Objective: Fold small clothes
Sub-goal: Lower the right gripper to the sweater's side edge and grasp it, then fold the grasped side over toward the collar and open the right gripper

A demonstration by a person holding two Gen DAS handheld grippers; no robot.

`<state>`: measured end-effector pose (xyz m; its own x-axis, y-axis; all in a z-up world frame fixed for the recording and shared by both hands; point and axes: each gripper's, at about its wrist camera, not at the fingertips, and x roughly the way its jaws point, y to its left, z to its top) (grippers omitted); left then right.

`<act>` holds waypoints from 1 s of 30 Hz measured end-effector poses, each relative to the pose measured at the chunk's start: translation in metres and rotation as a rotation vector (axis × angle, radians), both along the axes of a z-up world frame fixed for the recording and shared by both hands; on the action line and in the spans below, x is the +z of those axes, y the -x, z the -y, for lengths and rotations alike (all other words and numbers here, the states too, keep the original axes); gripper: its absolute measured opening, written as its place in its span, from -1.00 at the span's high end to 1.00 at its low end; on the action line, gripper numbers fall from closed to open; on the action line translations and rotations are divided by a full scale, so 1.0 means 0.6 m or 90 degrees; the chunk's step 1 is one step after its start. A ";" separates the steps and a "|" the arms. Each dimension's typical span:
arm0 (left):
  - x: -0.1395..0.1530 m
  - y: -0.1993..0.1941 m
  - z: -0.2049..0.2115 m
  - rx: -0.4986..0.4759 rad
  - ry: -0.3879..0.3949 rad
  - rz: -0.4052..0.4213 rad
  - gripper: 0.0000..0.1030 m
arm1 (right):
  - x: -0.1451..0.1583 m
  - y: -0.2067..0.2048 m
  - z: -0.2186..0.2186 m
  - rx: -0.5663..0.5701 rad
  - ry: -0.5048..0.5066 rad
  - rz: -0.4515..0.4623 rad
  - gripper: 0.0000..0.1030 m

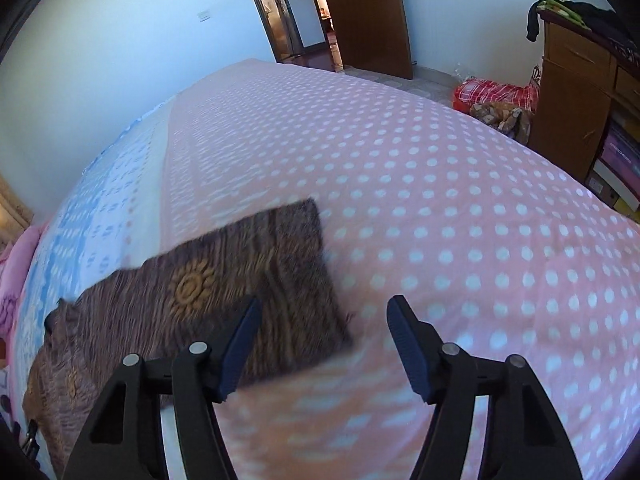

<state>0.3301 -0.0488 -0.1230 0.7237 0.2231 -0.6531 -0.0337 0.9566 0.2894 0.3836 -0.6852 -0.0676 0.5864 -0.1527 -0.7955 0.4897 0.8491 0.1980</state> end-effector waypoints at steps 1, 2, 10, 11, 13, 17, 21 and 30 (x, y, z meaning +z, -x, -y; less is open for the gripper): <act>-0.001 -0.007 -0.001 0.005 0.000 0.001 -1.00 | -0.002 -0.008 0.005 0.001 -0.003 0.000 -0.24; -0.003 -0.014 -0.002 0.010 0.000 -0.002 -1.00 | -0.007 -0.017 0.008 0.001 -0.005 -0.004 -0.23; -0.021 -0.044 -0.005 0.025 0.017 -0.022 -1.00 | -0.028 -0.061 0.002 0.043 -0.021 -0.029 0.83; -0.023 -0.045 -0.004 0.023 0.021 -0.025 -1.00 | -0.027 -0.063 -0.003 0.052 -0.018 -0.032 0.88; -0.024 -0.040 -0.005 0.020 0.026 -0.026 -1.00 | -0.022 -0.065 -0.012 0.060 -0.012 -0.033 0.94; -0.020 -0.034 -0.013 0.020 0.041 -0.026 -1.00 | 0.009 -0.064 -0.033 0.067 0.012 -0.012 0.96; -0.012 -0.027 -0.025 0.019 0.068 -0.024 -1.00 | 0.063 -0.066 -0.065 0.089 0.031 0.026 0.97; -0.001 -0.017 -0.047 0.015 0.123 -0.016 -1.00 | 0.181 -0.074 -0.202 0.185 0.086 0.096 0.98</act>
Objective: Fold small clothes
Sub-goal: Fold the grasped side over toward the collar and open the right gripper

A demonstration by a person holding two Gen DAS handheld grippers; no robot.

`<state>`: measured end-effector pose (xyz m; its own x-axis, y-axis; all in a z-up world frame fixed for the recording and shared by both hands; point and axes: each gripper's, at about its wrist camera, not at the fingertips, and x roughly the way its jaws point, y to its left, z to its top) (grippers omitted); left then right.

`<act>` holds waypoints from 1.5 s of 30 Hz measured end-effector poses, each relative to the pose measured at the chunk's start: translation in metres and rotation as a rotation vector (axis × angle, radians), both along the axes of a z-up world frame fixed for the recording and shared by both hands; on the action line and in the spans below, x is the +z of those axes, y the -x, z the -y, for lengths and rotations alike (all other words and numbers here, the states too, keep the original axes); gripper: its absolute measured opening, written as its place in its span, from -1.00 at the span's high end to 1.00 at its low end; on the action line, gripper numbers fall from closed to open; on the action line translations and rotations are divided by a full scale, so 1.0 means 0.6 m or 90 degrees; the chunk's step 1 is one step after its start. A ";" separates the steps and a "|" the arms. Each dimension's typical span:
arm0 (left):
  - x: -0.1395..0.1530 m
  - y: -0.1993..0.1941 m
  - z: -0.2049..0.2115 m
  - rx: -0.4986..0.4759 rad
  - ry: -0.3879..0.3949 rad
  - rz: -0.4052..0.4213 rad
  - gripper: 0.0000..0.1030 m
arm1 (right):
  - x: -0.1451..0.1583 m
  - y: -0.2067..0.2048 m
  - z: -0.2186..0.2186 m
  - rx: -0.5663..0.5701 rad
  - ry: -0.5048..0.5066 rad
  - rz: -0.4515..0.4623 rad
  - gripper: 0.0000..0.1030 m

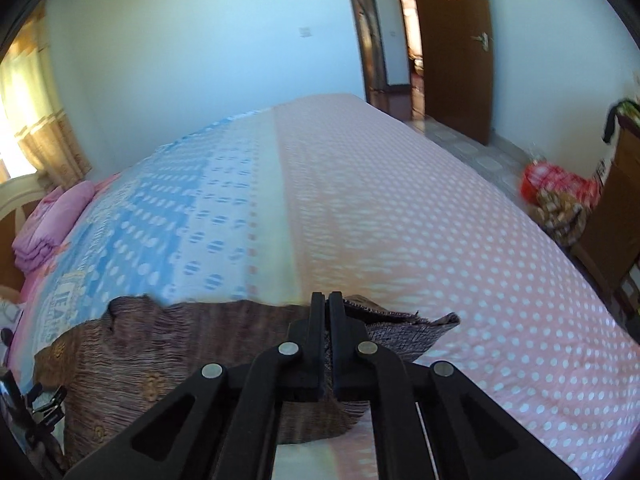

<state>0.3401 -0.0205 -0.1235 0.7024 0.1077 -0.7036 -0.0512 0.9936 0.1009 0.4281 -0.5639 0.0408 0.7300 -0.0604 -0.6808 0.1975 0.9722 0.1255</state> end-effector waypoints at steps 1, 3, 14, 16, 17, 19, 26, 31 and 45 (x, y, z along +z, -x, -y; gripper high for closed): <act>0.001 0.001 -0.003 0.000 0.005 0.002 -1.00 | 0.011 0.000 -0.022 0.012 0.008 0.008 0.98; 0.001 0.002 -0.009 0.001 0.013 0.002 -1.00 | 0.026 -0.001 -0.059 0.033 0.013 0.022 0.98; -0.010 0.007 -0.042 -0.003 0.050 -0.005 -1.00 | 0.042 -0.030 -0.271 0.155 0.035 0.032 0.98; -0.014 0.008 -0.047 -0.002 0.055 -0.008 -1.00 | 0.021 -0.042 -0.315 0.176 0.031 0.025 0.98; -0.015 0.009 -0.049 -0.001 0.056 -0.010 -1.00 | 0.006 -0.049 -0.337 0.187 0.028 0.019 0.98; -0.019 0.010 -0.054 0.000 0.056 -0.016 -1.00 | -0.036 -0.067 -0.386 0.210 0.017 -0.001 0.98; -0.011 0.023 -0.059 -0.010 0.019 -0.021 -1.00 | -0.215 -0.067 -0.569 0.388 0.058 -0.112 0.95; 0.011 0.020 -0.038 -0.034 -0.011 -0.016 -1.00 | -0.219 0.018 -0.557 0.455 0.128 -0.103 0.60; 0.053 0.023 0.239 -0.288 0.030 -0.034 -1.00 | -0.184 0.096 -0.206 0.192 0.050 -0.073 0.26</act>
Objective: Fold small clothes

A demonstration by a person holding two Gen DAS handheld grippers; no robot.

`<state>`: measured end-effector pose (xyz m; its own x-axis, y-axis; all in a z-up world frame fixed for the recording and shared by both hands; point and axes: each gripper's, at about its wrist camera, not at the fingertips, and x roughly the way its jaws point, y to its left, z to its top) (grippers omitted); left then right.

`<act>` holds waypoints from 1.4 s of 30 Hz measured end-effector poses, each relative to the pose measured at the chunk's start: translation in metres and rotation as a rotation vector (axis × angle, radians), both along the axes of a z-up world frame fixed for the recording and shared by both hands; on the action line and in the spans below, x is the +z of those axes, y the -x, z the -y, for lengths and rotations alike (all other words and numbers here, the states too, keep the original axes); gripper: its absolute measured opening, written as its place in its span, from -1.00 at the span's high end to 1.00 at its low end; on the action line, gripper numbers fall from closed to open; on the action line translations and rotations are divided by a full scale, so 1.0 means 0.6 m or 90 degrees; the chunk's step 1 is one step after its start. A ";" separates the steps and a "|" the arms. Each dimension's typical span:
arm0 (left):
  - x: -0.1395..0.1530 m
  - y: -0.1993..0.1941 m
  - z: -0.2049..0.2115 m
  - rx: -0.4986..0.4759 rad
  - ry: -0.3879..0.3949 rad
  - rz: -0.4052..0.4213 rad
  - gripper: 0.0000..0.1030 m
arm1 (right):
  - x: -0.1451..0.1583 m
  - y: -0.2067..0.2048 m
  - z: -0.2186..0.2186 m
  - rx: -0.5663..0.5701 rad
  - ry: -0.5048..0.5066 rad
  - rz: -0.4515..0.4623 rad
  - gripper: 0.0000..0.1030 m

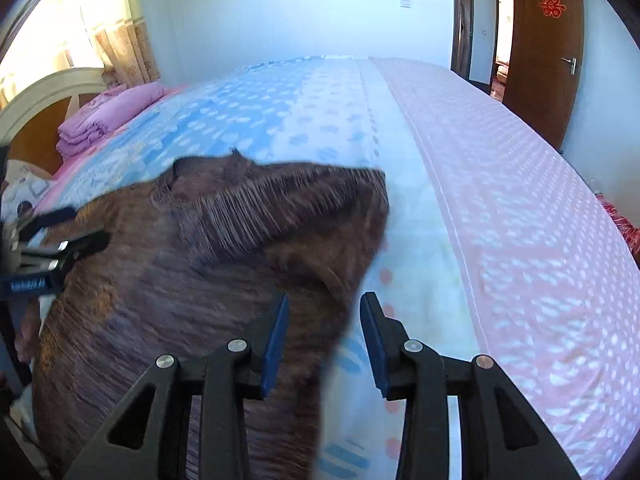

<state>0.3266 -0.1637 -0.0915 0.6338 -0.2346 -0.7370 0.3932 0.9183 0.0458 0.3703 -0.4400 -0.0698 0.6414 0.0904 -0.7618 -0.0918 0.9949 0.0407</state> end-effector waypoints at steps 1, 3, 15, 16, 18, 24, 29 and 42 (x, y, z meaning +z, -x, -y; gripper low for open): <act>-0.005 -0.005 0.018 -0.006 -0.004 -0.004 -1.00 | -0.010 0.003 0.000 0.005 0.004 0.000 0.26; -0.018 -0.015 0.047 -0.022 -0.010 -0.021 -1.00 | -0.023 0.001 -0.004 0.015 0.001 0.001 0.26; -0.064 -0.093 0.107 -0.068 0.032 -0.102 0.70 | -0.048 0.003 -0.005 0.026 -0.017 0.016 0.25; -0.060 -0.093 0.107 -0.066 0.026 -0.098 0.70 | -0.046 0.004 -0.003 0.025 -0.016 0.019 0.25; -0.049 -0.101 0.102 -0.052 0.021 -0.089 0.75 | -0.044 0.005 0.003 0.020 -0.017 0.025 0.25; -0.038 -0.187 0.063 0.066 -0.061 -0.009 0.75 | -0.044 0.006 0.006 0.011 -0.026 0.032 0.25; -0.042 -0.202 0.004 0.122 -0.028 -0.052 0.61 | -0.045 0.012 -0.002 0.028 -0.020 0.043 0.25; -0.057 -0.058 0.088 -0.081 -0.003 -0.034 0.08 | -0.044 0.019 -0.044 0.049 0.008 0.053 0.04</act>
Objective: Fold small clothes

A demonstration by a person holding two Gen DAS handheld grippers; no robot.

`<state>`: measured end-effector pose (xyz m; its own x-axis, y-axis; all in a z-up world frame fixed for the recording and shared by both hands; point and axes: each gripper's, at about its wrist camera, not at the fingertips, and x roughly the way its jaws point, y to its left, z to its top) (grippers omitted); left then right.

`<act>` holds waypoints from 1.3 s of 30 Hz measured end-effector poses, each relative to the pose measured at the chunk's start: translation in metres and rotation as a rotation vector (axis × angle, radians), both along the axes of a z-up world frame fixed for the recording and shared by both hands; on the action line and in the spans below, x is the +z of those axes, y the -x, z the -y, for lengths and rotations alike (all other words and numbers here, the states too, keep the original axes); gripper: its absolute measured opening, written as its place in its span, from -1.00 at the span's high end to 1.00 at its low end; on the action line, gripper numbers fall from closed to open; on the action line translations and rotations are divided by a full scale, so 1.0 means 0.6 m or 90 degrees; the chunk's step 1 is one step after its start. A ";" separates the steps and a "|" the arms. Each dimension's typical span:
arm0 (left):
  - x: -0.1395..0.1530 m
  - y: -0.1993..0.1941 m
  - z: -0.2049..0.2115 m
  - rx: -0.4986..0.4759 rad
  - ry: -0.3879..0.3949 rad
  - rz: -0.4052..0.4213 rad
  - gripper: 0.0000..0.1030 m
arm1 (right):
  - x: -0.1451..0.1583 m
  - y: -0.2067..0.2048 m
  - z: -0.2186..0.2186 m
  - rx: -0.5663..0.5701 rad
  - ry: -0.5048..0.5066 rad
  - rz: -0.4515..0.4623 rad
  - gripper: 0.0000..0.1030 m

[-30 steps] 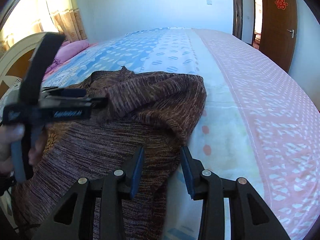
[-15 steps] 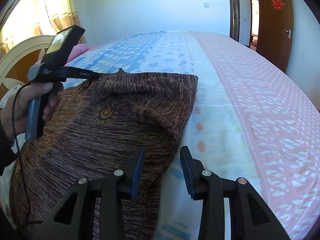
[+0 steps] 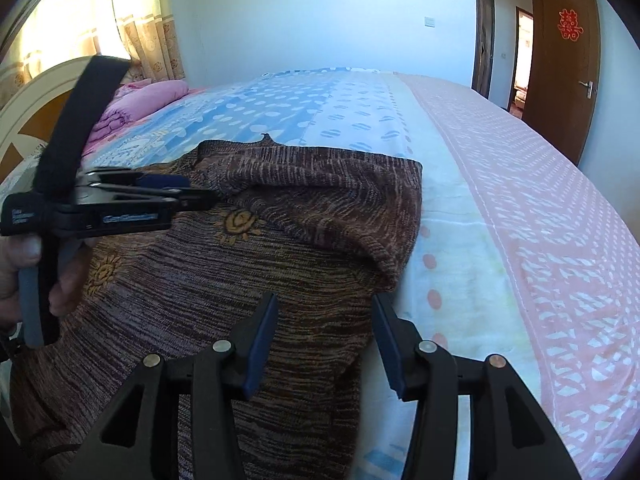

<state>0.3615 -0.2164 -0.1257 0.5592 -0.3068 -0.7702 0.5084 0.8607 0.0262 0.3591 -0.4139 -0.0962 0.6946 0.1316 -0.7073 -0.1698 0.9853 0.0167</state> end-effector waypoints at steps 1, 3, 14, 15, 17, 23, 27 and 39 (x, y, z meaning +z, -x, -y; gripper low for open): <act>-0.004 -0.010 0.006 0.002 -0.015 0.005 0.14 | 0.000 0.002 -0.003 0.002 0.003 0.001 0.04; -0.009 -0.045 0.013 0.020 -0.034 0.000 0.80 | -0.002 0.004 -0.005 0.004 0.006 0.001 0.04; 0.042 -0.129 -0.043 0.088 -0.019 -0.001 0.76 | 0.003 0.010 -0.007 0.009 0.010 0.015 0.04; 0.037 -0.132 -0.046 0.091 -0.024 -0.005 0.76 | 0.007 0.010 -0.011 0.015 0.011 0.022 0.04; 0.029 -0.133 -0.053 0.088 -0.019 -0.018 0.74 | 0.017 0.005 -0.029 0.042 0.014 0.027 0.04; 0.035 -0.112 -0.063 0.079 -0.004 -0.010 0.63 | 0.015 -0.087 -0.108 0.137 0.010 -0.047 0.06; 0.030 -0.116 -0.050 0.060 -0.009 -0.023 0.58 | -0.001 -0.151 -0.140 0.134 0.032 -0.064 0.26; -0.031 -0.157 -0.045 0.074 -0.036 -0.069 0.13 | 0.028 -0.110 -0.143 0.167 0.013 -0.036 1.00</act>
<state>0.4556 -0.1896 -0.1442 0.5017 -0.1998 -0.8417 0.4079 0.9126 0.0265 0.4249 -0.3281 -0.0797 0.5984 0.2869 -0.7481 -0.4190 0.9079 0.0131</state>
